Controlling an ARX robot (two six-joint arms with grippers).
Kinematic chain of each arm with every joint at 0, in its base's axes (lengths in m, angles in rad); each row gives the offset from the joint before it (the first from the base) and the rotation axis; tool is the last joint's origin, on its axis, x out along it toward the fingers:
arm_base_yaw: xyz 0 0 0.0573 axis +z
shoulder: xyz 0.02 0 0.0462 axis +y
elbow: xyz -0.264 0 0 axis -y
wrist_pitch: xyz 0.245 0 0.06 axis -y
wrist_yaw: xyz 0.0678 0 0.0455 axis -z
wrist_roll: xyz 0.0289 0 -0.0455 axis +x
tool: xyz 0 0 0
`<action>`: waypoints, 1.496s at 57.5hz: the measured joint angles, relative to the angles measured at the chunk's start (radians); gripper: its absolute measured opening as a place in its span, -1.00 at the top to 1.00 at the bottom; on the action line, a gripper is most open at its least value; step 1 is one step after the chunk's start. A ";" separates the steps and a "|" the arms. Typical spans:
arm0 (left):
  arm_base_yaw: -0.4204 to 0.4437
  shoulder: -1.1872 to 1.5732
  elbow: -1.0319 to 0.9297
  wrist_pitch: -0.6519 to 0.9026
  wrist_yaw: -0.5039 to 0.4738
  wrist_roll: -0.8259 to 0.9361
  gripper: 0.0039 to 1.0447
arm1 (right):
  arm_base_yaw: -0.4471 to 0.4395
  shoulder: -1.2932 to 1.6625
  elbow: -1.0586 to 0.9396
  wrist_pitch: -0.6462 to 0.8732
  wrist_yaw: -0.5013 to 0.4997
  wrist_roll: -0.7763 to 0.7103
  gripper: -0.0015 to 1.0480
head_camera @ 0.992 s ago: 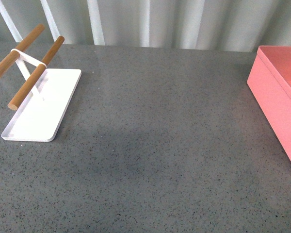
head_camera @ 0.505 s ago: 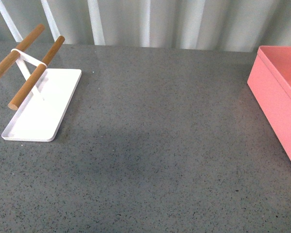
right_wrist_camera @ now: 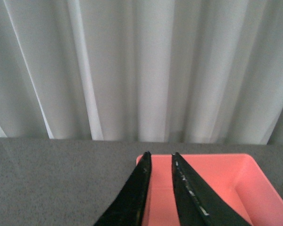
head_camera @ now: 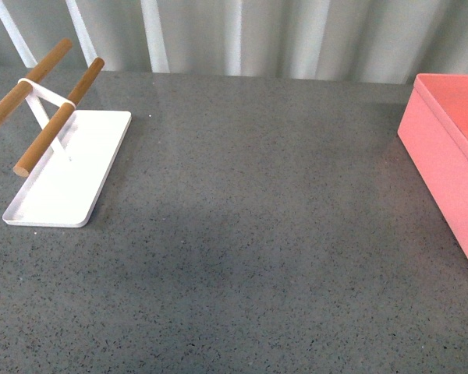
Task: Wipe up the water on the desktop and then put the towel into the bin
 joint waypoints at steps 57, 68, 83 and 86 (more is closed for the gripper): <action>0.000 0.000 0.000 0.000 0.000 0.000 -0.88 | 0.098 -0.714 -0.390 -0.304 0.098 0.000 0.93; 0.000 0.000 0.000 0.000 0.000 0.000 -0.88 | 0.098 -0.832 -0.391 -0.412 0.100 0.000 0.93; 0.000 0.000 0.000 0.000 0.000 0.000 -0.88 | 0.098 -0.955 -0.391 -0.529 0.100 0.000 0.93; 0.000 0.000 0.000 0.000 0.000 0.000 -0.88 | 0.098 -0.987 -0.391 -0.560 0.100 0.000 0.93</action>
